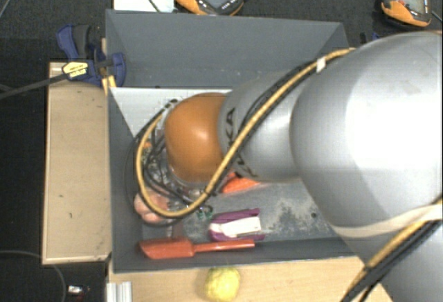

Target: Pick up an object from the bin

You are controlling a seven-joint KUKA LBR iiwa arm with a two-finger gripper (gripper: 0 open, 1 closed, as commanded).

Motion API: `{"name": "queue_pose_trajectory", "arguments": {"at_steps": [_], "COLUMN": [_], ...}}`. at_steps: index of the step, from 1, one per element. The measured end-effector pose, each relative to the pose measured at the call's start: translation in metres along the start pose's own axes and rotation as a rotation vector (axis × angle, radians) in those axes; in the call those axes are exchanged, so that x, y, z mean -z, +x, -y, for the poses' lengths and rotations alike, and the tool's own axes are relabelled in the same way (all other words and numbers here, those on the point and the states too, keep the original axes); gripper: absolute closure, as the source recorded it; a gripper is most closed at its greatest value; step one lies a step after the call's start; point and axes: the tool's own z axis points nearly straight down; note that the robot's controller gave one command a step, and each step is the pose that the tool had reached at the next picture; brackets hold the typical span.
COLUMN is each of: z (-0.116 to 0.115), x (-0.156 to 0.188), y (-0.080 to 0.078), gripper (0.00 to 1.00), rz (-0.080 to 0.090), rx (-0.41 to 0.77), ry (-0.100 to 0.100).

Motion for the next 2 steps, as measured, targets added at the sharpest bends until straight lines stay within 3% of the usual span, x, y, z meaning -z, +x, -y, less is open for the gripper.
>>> {"name": "queue_pose_trajectory", "arguments": {"at_steps": [1,2], "z": [-0.017,-0.019], "x": [0.053,0.031], "y": [0.021,0.004], "gripper": [0.00,0.00], "rz": [0.015,0.001], "rx": [0.085,-0.286], "ry": [-0.001,-0.001]}}
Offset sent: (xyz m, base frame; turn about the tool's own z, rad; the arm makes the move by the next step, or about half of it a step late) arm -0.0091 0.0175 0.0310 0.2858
